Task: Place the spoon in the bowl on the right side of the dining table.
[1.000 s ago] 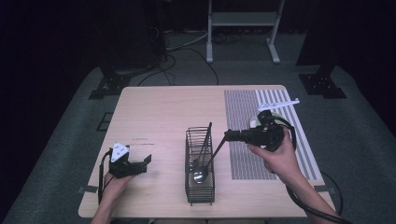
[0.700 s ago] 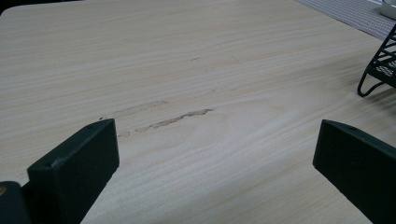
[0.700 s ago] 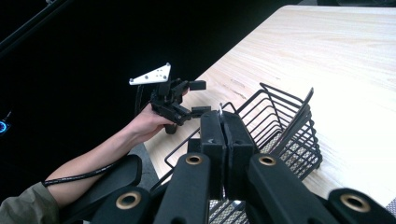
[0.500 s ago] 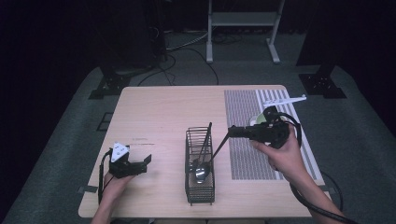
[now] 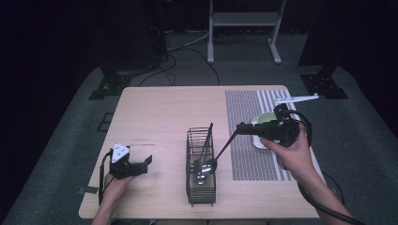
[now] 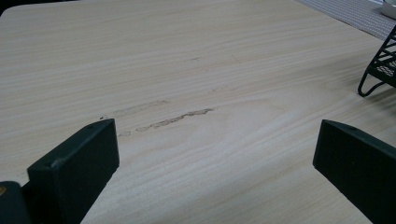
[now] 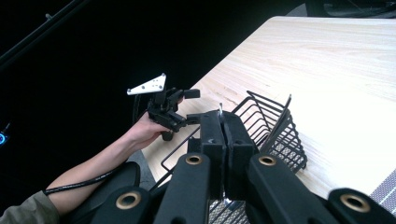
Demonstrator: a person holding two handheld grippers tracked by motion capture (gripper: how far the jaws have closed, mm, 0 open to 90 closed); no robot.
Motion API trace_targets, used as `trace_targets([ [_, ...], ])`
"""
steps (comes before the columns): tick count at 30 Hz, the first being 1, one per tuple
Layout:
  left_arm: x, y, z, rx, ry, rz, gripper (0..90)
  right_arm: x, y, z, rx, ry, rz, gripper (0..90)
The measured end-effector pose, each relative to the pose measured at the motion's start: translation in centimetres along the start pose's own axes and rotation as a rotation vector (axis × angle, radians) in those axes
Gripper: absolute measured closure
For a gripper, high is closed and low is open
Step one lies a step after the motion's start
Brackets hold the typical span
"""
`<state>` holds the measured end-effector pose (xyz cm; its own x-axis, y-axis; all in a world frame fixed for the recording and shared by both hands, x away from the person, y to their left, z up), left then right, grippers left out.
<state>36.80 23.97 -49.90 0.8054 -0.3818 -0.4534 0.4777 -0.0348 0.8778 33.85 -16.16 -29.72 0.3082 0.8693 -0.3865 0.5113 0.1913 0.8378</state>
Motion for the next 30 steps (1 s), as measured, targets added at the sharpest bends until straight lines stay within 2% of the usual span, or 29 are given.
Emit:
trace_targets([
  [30, 0.0, 0.0, 0.0, 0.0, 0.001, 0.0, 0.0, -3.0, -0.6, 1.9, 0.037, -0.057, 0.032, 88.6],
])
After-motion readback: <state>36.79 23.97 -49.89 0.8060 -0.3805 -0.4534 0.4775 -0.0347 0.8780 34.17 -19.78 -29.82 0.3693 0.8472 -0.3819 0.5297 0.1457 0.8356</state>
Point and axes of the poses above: each handheld gripper's, and its own axes: x roughly forward along the jaws, y roughly out of its top, z roughly to its right, the point moved 6 cm from there along x, roughly forward along the jaws, and after that the axes turned 9 degrees about -x, right-handed, at the moved point
